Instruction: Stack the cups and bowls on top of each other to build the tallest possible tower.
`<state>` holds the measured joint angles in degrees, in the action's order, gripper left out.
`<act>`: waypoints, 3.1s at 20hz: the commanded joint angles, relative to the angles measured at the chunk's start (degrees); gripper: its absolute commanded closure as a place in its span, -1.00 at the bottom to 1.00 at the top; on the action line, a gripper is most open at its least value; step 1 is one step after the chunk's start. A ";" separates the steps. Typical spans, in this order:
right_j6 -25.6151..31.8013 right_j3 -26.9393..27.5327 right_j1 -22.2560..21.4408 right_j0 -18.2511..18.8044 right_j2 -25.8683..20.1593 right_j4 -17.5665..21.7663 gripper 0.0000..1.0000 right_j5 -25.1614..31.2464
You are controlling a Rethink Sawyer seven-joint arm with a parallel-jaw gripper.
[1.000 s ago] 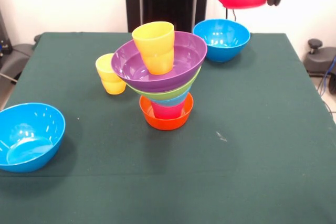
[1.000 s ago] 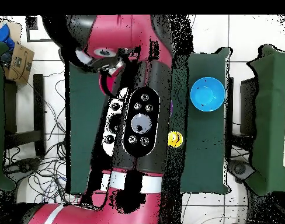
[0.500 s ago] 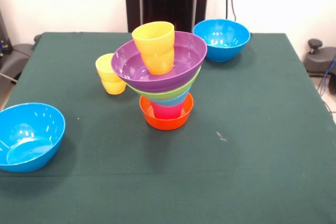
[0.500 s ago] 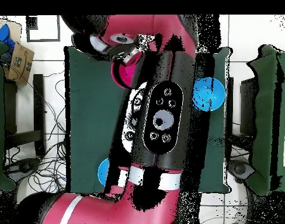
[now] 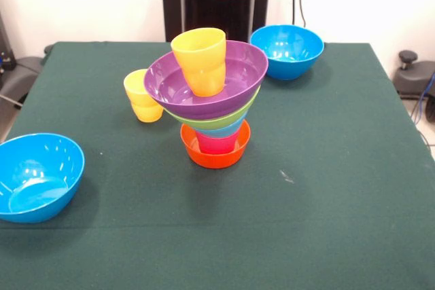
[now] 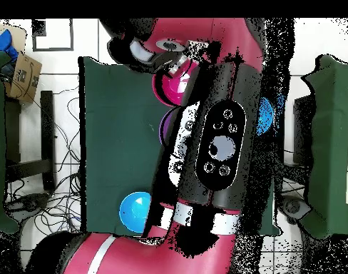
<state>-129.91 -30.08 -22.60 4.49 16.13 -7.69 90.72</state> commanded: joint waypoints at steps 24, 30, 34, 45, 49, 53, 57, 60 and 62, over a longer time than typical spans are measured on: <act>20.78 -18.95 -3.27 1.68 -5.87 6.61 1.00 -14.70; 21.54 -23.54 -5.40 1.90 -6.59 7.80 1.00 -16.80; 22.46 -23.84 -5.74 1.81 -6.52 9.16 1.00 -13.73; 21.91 -25.49 -6.54 2.33 -8.83 9.58 1.00 -13.76; 21.73 -26.56 -6.85 2.36 -9.43 9.34 1.00 -14.72; 21.64 -27.16 -7.11 2.89 -10.38 8.86 1.00 -14.57; 21.34 -29.02 -7.83 3.13 -11.34 8.47 1.00 -15.48; 20.90 -30.81 -8.59 3.06 -11.81 8.47 1.00 -16.09; 20.79 -31.91 -9.21 2.93 -11.99 8.78 1.00 -16.65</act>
<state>-123.91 -52.89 -31.48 6.68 11.75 -1.47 76.49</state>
